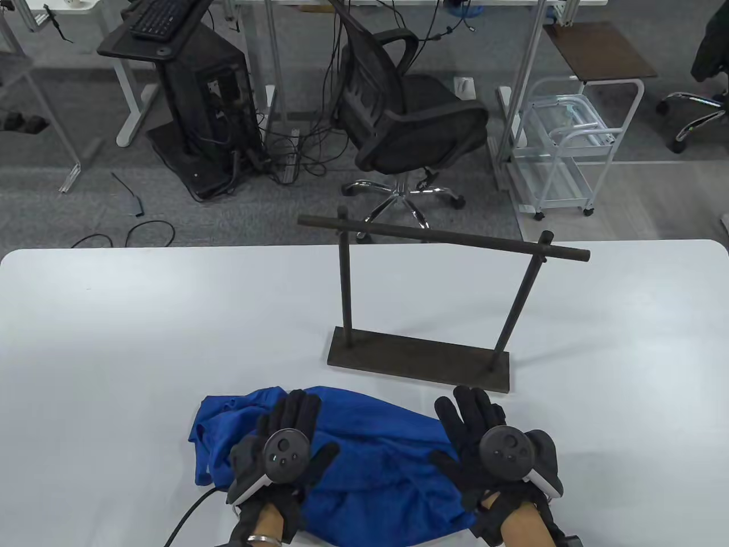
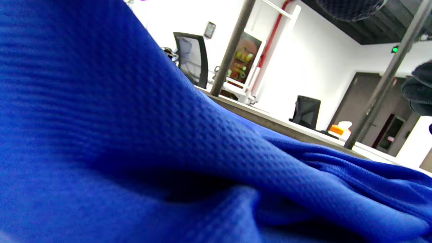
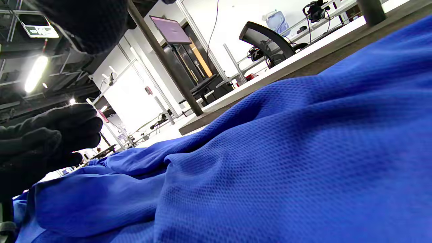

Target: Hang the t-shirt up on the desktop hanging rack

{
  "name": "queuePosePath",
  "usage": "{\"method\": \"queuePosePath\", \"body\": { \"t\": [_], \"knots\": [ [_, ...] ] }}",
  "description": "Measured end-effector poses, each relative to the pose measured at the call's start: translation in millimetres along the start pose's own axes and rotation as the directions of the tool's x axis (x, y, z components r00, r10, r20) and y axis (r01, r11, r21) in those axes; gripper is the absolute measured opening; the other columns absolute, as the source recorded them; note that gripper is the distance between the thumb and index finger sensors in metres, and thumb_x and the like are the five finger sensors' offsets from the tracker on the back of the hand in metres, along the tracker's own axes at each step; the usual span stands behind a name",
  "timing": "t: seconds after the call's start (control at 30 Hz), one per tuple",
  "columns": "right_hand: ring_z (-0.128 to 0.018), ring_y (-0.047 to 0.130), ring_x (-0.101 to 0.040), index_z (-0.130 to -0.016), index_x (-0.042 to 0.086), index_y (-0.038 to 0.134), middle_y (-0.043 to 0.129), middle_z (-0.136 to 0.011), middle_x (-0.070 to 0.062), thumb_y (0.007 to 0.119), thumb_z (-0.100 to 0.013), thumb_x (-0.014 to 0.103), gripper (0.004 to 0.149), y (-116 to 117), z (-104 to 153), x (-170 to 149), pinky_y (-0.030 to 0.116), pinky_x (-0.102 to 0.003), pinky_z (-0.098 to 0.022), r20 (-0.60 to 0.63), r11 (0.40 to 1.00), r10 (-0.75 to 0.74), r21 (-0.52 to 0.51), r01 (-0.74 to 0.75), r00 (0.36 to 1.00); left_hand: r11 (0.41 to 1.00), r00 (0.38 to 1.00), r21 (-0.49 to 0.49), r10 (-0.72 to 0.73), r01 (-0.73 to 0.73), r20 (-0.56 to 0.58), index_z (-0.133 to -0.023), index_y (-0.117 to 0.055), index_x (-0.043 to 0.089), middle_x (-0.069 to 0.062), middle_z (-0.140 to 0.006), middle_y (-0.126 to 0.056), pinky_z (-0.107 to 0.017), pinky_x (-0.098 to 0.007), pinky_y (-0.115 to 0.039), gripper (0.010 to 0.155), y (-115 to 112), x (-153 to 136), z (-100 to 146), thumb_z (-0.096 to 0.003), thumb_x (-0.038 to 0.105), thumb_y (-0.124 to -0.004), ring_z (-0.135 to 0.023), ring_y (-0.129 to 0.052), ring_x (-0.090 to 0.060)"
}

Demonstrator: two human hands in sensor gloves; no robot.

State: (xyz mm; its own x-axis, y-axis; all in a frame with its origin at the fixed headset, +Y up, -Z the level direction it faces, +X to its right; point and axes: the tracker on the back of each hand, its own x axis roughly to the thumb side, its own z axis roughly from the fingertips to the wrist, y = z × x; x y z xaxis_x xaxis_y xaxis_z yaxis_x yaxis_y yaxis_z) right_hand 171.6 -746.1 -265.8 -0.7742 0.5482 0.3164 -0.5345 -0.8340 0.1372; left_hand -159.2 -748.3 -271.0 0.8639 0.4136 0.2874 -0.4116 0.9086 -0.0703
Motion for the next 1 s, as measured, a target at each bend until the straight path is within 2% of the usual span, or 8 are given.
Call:
{"method": "queuePosePath", "body": {
  "t": [0.13,0.3,0.4,0.47,0.53,0.57,0.77,1.0],
  "knots": [
    [-0.098,0.004,-0.040,-0.104,0.026,0.032,0.011,-0.110,-0.009,0.075,-0.044,0.048,0.077,-4.2,3.5,-0.2,0.010,-0.067,-0.066,-0.001,1.000,-0.008,-0.026,0.008,1.000,0.990,0.989,0.051,0.135,-0.132,-0.053,-0.107,-0.025,0.008,-0.031,-0.109,-0.025,-0.063,-0.078,-0.035,0.086,2.0,-15.1,2.7,-0.0452,0.056,-0.061,-0.099,-0.036,-0.059],
    [-0.098,0.004,-0.041,-0.104,0.026,0.031,0.010,-0.109,-0.010,0.074,-0.044,0.048,0.077,-8.0,10.3,-0.7,0.011,-0.068,-0.066,-0.021,0.998,-0.035,-0.051,0.034,0.999,0.999,0.998,-0.026,0.046,-0.048,-0.053,-0.107,-0.022,0.007,-0.031,-0.109,-0.023,-0.063,-0.079,-0.034,0.088,-1.7,-9.8,2.3,-0.0453,0.056,-0.061,-0.100,-0.033,-0.060],
    [-0.098,0.003,-0.041,-0.104,0.026,0.031,0.010,-0.109,-0.010,0.074,-0.044,0.049,0.077,-8.9,12.0,-3.3,0.011,-0.068,-0.066,-0.032,0.998,-0.048,-0.053,0.046,0.998,0.960,1.000,-0.281,-0.001,0.002,0.005,-0.104,-0.001,0.007,-0.033,-0.107,-0.005,-0.061,-0.083,-0.023,0.108,-16.8,2.9,-5.0,-0.0410,0.070,-0.062,-0.098,-0.011,-0.063],
    [-0.098,0.003,-0.041,-0.104,0.026,0.031,0.010,-0.109,-0.010,0.074,-0.044,0.049,0.077,-8.6,9.8,-7.0,0.011,-0.067,-0.066,-0.045,0.997,-0.061,-0.053,0.059,0.997,0.821,0.997,-0.570,0.002,-0.042,-0.071,-0.092,0.026,0.007,-0.033,-0.097,0.025,-0.054,-0.084,0.002,0.121,-29.0,11.6,-10.0,-0.0419,0.076,-0.060,-0.082,0.027,-0.064],
    [-0.098,0.003,-0.041,-0.104,0.026,0.030,0.010,-0.109,-0.010,0.073,-0.044,0.050,0.077,-6.5,6.6,-11.5,0.011,-0.068,-0.066,-0.051,0.997,-0.080,-0.030,0.078,0.996,0.766,0.997,-0.642,-0.067,0.024,-0.042,-0.089,0.030,0.007,-0.033,-0.095,0.028,-0.052,-0.084,0.005,0.125,-37.3,20.8,-12.4,-0.0407,0.077,-0.063,-0.080,0.030,-0.064],
    [-0.098,0.003,-0.041,-0.104,0.026,0.030,0.009,-0.109,-0.010,0.072,-0.044,0.051,0.077,-5.4,5.5,-13.1,0.011,-0.068,-0.066,-0.055,0.996,-0.087,-0.021,0.086,0.995,0.764,0.992,-0.639,-0.122,0.086,-0.013,-0.090,0.028,0.006,-0.034,-0.096,0.026,-0.052,-0.084,0.004,0.127,-40.0,24.3,-13.2,-0.0395,0.077,-0.065,-0.081,0.028,-0.064],
    [-0.098,0.003,-0.041,-0.104,0.027,0.029,0.009,-0.109,-0.010,0.070,-0.045,0.052,0.077,-3.2,4.9,-11.5,0.011,-0.068,-0.066,-0.056,0.996,-0.091,-0.004,0.091,0.994,0.529,0.844,-0.727,-0.520,0.438,0.130,-0.088,0.029,0.004,-0.037,-0.095,0.024,-0.055,-0.084,-0.001,0.132,-57.0,35.0,-12.1,-0.0361,0.076,-0.069,-0.083,0.023,-0.067],
    [-0.098,0.004,-0.042,-0.104,0.025,0.031,0.010,-0.109,-0.010,0.070,-0.045,0.051,0.075,-7.2,6.9,-10.0,0.010,-0.068,-0.066,-0.048,0.990,-0.138,-0.036,0.136,0.989,0.621,0.830,-0.612,-0.547,0.490,0.108,-0.089,0.025,0.004,-0.036,-0.098,0.018,-0.057,-0.083,-0.005,0.129,-54.8,31.9,-15.9,-0.0320,0.075,-0.066,-0.085,0.018,-0.066]
  ]
}}
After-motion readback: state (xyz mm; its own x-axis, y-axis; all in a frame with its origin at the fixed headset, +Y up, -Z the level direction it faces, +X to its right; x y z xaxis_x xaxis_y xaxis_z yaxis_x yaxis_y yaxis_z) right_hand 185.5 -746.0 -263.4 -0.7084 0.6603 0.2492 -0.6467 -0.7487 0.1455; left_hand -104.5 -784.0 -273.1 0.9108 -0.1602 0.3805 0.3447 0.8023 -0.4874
